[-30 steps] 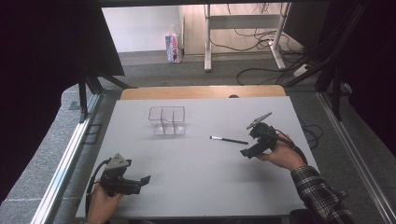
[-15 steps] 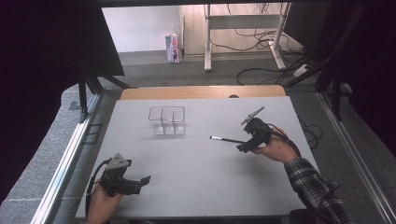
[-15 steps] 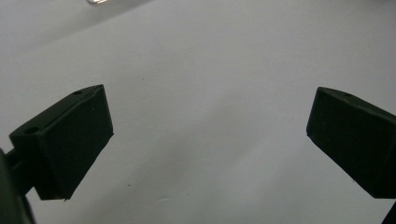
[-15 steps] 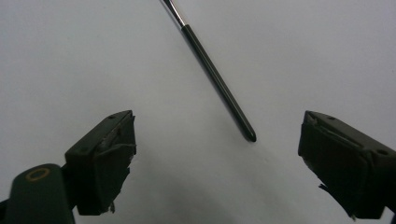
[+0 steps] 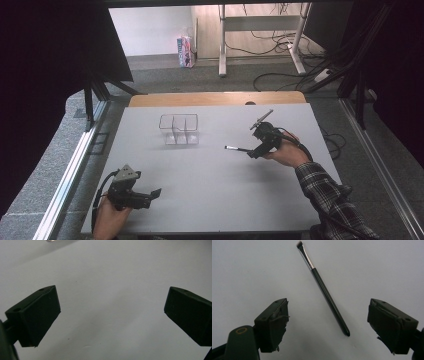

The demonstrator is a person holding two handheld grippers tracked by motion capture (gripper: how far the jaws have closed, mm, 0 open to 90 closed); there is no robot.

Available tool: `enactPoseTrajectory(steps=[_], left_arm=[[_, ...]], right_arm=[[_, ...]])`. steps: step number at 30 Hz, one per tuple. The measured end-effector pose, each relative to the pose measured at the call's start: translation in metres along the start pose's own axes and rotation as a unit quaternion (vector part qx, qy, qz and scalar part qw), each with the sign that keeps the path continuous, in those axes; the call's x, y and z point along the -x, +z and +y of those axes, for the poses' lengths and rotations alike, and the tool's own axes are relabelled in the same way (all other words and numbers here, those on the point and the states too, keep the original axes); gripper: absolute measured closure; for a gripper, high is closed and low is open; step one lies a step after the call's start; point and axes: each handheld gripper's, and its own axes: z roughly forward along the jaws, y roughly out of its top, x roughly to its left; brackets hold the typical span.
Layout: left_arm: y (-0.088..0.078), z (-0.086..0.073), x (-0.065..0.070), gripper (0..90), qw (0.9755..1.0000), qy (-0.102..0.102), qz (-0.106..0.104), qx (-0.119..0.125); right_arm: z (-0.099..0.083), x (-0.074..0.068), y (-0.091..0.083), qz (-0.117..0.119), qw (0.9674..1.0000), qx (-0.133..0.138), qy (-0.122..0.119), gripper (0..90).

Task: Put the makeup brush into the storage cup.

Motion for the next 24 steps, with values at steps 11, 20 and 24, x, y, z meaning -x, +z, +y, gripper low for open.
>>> enactPoseTrajectory(steps=[11, 20, 24], left_arm=[[0.000, 0.000, 0.000, 1.0, 1.0000, 0.001, -0.001, -0.001], [0.001, 0.000, 0.000, 1.0, 1.0000, 0.002, -0.002, -0.002], [0.001, 0.000, 0.000, 1.0, 1.0000, 0.001, -0.002, -0.002]], right_arm=[[0.012, 0.002, 0.011, -0.007, 0.9998, -0.010, -0.014, 21.3], [0.012, 0.006, 0.022, -0.009, 0.9992, -0.028, -0.027, 25.6], [0.010, 0.006, 0.028, -0.010, 0.9987, -0.040, -0.032, 26.2]])
